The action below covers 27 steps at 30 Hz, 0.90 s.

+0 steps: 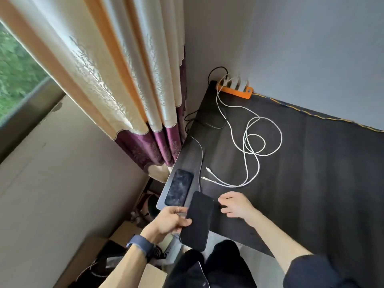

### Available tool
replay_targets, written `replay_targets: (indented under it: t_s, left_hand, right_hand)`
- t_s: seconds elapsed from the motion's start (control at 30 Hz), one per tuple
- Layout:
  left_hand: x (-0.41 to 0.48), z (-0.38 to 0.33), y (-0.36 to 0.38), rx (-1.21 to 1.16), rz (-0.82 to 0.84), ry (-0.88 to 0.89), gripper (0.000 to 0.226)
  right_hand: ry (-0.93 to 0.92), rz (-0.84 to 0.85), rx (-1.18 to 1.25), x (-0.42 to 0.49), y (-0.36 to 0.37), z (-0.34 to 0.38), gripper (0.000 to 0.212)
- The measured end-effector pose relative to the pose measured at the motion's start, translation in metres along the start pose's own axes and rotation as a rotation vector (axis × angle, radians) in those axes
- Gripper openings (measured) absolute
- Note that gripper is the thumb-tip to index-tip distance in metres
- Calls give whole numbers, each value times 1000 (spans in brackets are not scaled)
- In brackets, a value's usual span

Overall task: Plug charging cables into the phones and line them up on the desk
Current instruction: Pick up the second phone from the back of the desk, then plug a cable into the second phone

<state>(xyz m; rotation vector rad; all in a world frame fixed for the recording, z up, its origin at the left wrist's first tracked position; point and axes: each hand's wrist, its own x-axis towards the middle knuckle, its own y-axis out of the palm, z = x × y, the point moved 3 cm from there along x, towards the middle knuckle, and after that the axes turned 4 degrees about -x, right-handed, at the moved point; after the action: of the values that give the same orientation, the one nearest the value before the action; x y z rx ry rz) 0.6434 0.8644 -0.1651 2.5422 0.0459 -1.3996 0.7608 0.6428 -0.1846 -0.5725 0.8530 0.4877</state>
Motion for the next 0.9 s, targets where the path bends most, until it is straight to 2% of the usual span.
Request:
replay_targets:
  t_s: [0.07, 0.17, 0.33, 0.47, 0.53, 0.67, 0.8, 0.9]
  left_hand:
    - [-4, 8, -14, -48, -83, 34, 34]
    - [-15, 13, -33, -129, -208, 65, 38]
    - [-31, 18, -60, -298, -295, 103, 49]
    - [-37, 24, -73, -370, -308, 108, 50]
    - [-38, 23, -73, -403, -298, 118, 50]
    - [-36, 14, -65, -429, -270, 138, 44]
    - [-35, -5, -45, -460, -225, 131, 43]
    - [-28, -19, -32, -450, -189, 133, 46]
  right_hand:
    - [-77, -173, -247, 20, -3, 12, 8]
    - [-182, -349, -486, 44, 1, 35, 31]
    - [-207, -398, -684, 64, 25, 60, 42]
    - [-254, -539, -698, 69, 36, 63, 44]
    - [-246, -534, -681, 71, 34, 64, 52]
    - [-104, -471, -680, 62, 24, 52, 62]
    - [-2, -358, -758, 43, 6, 13, 37]
    - [32, -259, -770, 21, -13, -27, 25]
